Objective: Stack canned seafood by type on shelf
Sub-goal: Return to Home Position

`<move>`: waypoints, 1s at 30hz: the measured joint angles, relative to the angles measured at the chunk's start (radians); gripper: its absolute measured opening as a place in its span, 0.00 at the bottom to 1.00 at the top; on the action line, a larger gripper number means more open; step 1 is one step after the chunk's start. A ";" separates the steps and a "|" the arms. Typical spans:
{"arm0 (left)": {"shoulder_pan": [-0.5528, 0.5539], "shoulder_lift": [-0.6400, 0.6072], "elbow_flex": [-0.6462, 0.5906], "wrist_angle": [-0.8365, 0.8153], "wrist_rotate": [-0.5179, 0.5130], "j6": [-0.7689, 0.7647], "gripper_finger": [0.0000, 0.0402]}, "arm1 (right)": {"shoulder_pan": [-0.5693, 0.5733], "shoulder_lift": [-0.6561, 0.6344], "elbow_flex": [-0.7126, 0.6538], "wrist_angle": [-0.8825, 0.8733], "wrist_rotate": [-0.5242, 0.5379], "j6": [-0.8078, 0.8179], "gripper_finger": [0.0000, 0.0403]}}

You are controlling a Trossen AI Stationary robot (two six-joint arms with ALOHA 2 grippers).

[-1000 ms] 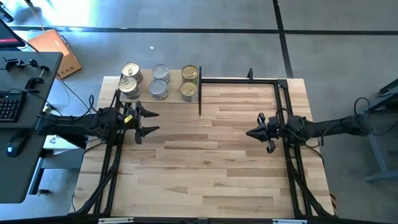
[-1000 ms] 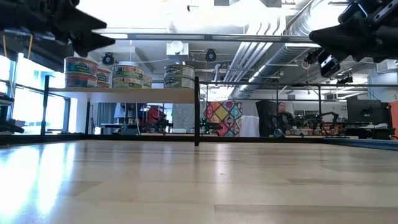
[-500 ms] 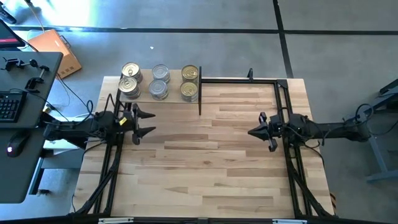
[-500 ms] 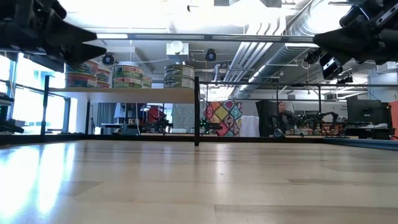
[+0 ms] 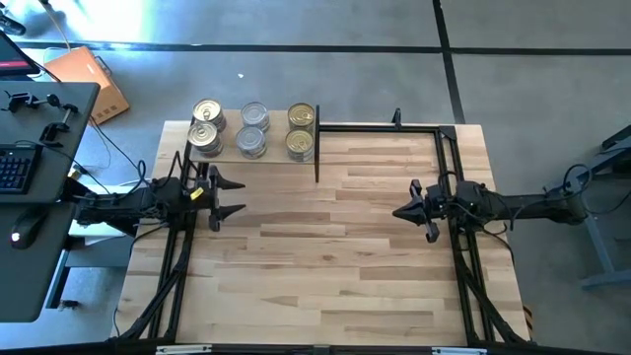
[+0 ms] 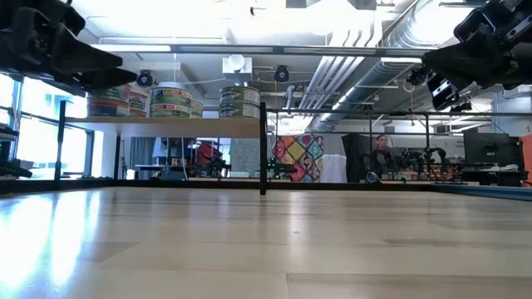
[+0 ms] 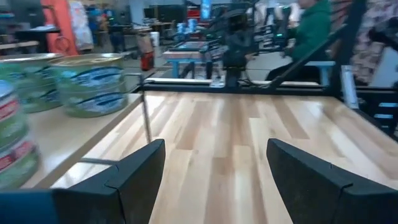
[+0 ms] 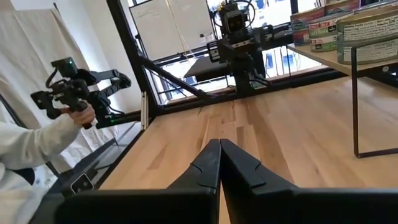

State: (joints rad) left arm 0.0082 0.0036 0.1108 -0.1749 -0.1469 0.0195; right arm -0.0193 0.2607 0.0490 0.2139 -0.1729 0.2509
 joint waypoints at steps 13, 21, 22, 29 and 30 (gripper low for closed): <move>-0.002 0.003 -0.097 0.180 0.117 -0.007 0.24 | 0.000 0.001 0.000 -0.008 0.003 0.010 0.00; -0.002 0.009 -0.100 0.187 0.169 0.066 0.05 | 0.000 0.001 0.000 -0.019 -0.024 -0.076 0.00; -0.002 0.009 -0.100 0.187 0.169 0.074 0.04 | 0.000 0.001 0.000 -0.022 -0.035 -0.093 0.00; -0.002 0.009 -0.100 0.187 0.169 0.116 0.01 | 0.000 0.001 0.000 -0.065 -0.045 -0.166 0.00; -0.002 0.009 -0.100 0.187 0.169 0.116 0.01 | 0.000 0.001 0.000 -0.073 -0.045 -0.174 0.00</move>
State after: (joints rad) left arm 0.0063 0.0124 0.0105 0.0117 0.0223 0.1356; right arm -0.0189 0.2617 0.0494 0.1411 -0.2177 0.0773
